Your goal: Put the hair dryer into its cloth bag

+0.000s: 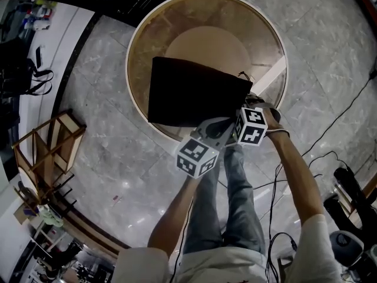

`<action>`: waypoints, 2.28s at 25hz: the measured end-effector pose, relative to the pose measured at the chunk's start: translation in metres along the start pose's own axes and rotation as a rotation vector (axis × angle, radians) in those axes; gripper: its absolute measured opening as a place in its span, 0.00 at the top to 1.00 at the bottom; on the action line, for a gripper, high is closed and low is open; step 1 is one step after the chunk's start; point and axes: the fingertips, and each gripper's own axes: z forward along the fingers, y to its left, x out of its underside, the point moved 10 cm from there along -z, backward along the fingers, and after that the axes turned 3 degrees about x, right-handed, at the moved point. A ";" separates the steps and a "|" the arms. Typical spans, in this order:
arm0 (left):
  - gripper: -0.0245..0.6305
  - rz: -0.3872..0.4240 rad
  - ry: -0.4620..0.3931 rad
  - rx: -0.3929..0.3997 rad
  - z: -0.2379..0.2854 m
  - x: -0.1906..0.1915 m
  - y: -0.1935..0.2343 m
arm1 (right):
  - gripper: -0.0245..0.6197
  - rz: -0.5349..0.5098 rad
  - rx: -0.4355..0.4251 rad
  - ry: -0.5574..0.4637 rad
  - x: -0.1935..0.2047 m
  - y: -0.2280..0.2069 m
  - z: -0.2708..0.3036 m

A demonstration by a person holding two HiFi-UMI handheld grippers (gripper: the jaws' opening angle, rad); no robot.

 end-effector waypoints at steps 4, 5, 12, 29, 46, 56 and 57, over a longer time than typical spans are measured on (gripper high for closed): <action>0.90 0.008 0.004 0.003 0.002 -0.005 -0.003 | 0.48 0.034 -0.028 -0.031 0.003 -0.004 -0.009; 0.90 0.012 0.006 0.001 0.003 -0.006 -0.003 | 0.48 0.023 -0.016 -0.033 0.005 -0.003 -0.012; 0.90 0.004 0.020 -0.018 0.005 0.001 -0.003 | 0.48 0.023 0.105 -0.033 0.034 0.005 -0.033; 0.90 0.013 0.058 -0.033 0.011 0.004 -0.009 | 0.67 -0.027 0.276 0.037 0.057 0.019 -0.036; 0.90 0.004 0.046 -0.008 0.012 0.001 -0.011 | 0.78 -0.008 0.293 -0.075 0.023 0.014 -0.038; 0.90 -0.011 0.022 0.011 0.011 -0.001 -0.006 | 0.77 -0.054 0.269 -0.100 0.002 0.010 -0.014; 0.90 -0.014 0.018 0.011 0.010 -0.001 -0.005 | 0.77 -0.058 0.266 -0.103 0.001 0.010 -0.012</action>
